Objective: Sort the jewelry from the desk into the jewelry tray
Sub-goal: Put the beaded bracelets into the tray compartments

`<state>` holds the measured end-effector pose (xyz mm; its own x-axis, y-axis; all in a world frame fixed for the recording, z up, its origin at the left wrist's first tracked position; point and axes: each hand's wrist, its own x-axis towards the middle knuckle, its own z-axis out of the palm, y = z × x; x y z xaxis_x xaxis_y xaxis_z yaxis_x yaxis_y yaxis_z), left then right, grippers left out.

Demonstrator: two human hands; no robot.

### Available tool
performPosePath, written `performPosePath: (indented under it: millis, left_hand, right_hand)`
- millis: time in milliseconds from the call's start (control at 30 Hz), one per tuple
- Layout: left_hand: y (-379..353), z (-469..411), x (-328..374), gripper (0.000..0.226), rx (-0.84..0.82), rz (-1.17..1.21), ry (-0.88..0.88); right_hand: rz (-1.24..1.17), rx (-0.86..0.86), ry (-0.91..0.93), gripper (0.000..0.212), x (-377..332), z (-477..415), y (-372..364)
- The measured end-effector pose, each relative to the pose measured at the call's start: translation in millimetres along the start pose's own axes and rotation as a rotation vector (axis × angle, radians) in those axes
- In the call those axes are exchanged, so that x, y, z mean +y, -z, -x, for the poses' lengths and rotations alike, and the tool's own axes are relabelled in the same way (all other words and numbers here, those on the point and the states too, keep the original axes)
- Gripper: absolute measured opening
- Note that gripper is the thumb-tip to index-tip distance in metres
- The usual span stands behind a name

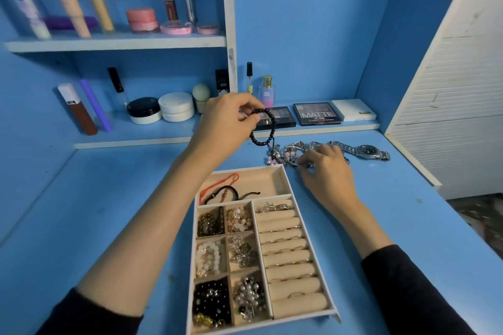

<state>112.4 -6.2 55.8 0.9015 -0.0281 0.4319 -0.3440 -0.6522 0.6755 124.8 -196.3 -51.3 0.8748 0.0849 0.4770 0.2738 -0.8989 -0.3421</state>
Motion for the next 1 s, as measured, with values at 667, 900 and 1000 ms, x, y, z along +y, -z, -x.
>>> performPosePath:
  millis: [667, 900, 1000]
  left_hand:
    - [22.3, 41.7, -22.5, 0.017, -0.045, 0.293, 0.226]
    - [23.0, 58.7, -44.1, 0.016, -0.065, 0.293, 0.377]
    - [22.9, 64.5, -53.7, 0.015, -0.068, 0.239, 0.403]
  right_hand:
    - [-0.642, 0.284, -0.172, 0.01, -29.3, -0.8, 15.7]
    - [-0.839, 0.233, -0.226, 0.012, -63.2, 2.7, 20.6]
    - [-0.875, 0.204, -0.241, 0.01, -70.2, 4.6, 21.4]
